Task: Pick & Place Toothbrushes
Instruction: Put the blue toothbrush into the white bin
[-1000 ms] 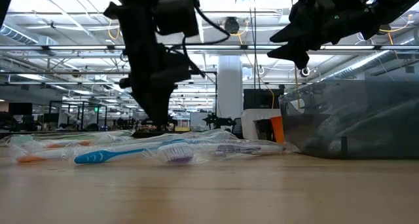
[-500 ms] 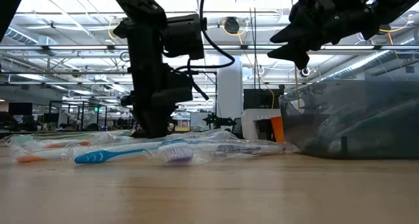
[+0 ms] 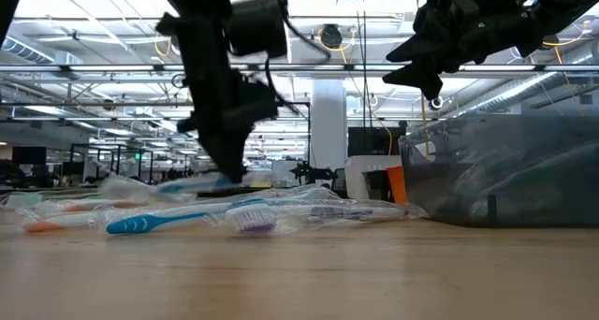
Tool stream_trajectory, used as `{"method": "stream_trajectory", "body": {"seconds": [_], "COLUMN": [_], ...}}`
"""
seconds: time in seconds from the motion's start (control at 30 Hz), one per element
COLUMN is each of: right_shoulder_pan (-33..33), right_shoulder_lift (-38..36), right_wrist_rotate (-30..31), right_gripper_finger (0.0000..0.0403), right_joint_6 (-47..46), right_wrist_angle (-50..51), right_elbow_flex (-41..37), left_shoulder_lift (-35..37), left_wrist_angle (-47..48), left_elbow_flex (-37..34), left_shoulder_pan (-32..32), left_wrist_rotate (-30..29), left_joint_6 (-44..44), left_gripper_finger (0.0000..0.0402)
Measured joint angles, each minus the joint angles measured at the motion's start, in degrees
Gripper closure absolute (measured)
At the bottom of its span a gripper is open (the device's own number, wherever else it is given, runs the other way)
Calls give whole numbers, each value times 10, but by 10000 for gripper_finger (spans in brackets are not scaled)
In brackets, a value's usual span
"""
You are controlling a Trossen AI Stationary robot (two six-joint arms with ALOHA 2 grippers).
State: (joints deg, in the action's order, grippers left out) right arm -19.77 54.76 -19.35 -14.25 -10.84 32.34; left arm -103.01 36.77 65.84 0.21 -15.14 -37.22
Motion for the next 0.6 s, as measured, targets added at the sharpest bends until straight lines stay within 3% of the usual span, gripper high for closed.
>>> {"method": "stream_trajectory", "body": {"seconds": [0.2,0.4,0.6], "right_shoulder_pan": [0,0,6], "right_shoulder_lift": [0,0,0], "right_wrist_rotate": [0,0,-1], "right_gripper_finger": [188,188,188], "right_joint_6": [-2,-3,-3], "right_wrist_angle": [-4,-25,-58], "right_elbow_flex": [0,0,0], "left_shoulder_lift": [65,96,92], "left_wrist_angle": [-99,-278,-415], "left_elbow_flex": [0,1,1], "left_shoulder_pan": [-14,-18,-5], "left_wrist_rotate": [-56,-45,-26], "left_joint_6": [55,147,184], "left_gripper_finger": [396,395,395]}}
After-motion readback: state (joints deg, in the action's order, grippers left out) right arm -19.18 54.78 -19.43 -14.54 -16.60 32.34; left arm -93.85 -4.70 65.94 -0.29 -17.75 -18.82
